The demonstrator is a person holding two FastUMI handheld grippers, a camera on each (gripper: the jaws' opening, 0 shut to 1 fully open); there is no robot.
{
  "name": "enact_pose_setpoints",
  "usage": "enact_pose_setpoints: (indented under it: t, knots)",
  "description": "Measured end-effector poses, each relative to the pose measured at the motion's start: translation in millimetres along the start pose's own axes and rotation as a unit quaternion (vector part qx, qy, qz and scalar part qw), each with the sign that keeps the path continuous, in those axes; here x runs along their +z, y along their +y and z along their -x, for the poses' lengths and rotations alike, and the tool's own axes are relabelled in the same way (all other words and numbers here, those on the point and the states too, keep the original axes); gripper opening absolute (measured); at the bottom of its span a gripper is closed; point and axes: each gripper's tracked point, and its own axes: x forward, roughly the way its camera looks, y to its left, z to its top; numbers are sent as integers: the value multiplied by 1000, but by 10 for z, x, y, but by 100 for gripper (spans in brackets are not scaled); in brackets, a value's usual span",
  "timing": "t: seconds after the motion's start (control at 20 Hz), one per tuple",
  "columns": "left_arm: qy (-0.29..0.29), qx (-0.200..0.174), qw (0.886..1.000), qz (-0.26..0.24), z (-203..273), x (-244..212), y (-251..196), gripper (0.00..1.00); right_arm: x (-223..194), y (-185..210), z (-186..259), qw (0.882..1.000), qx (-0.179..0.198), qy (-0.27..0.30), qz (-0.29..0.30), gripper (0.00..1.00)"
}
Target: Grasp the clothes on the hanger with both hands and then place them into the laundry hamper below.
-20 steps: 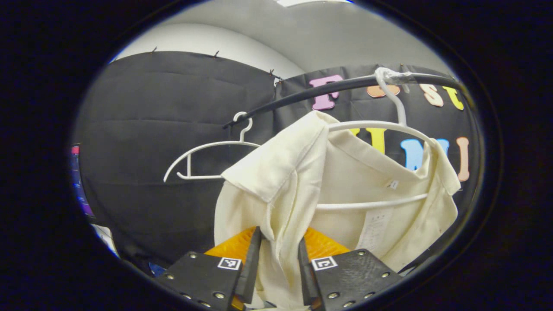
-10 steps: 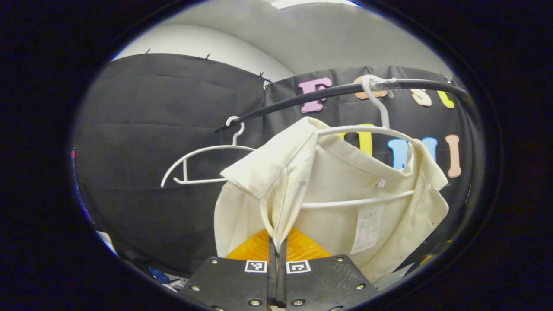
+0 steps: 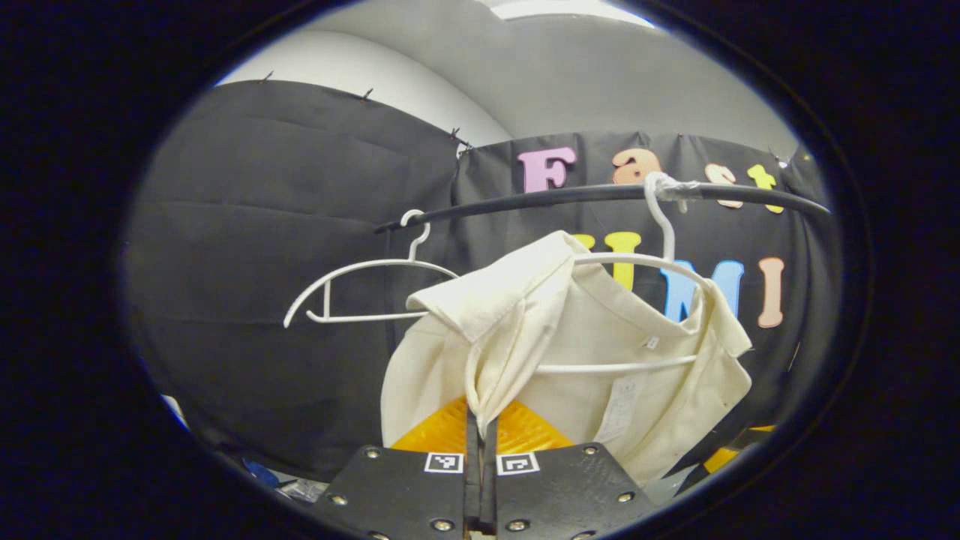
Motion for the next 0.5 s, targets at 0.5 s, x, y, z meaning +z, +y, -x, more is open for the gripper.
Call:
enact_pose_setpoints:
  t: [0.5]
  knots:
    - [-7, -67, 997, 24, 70, 164, 135, 1, 357, 295, -635, 998, -50, -19, 28, 98]
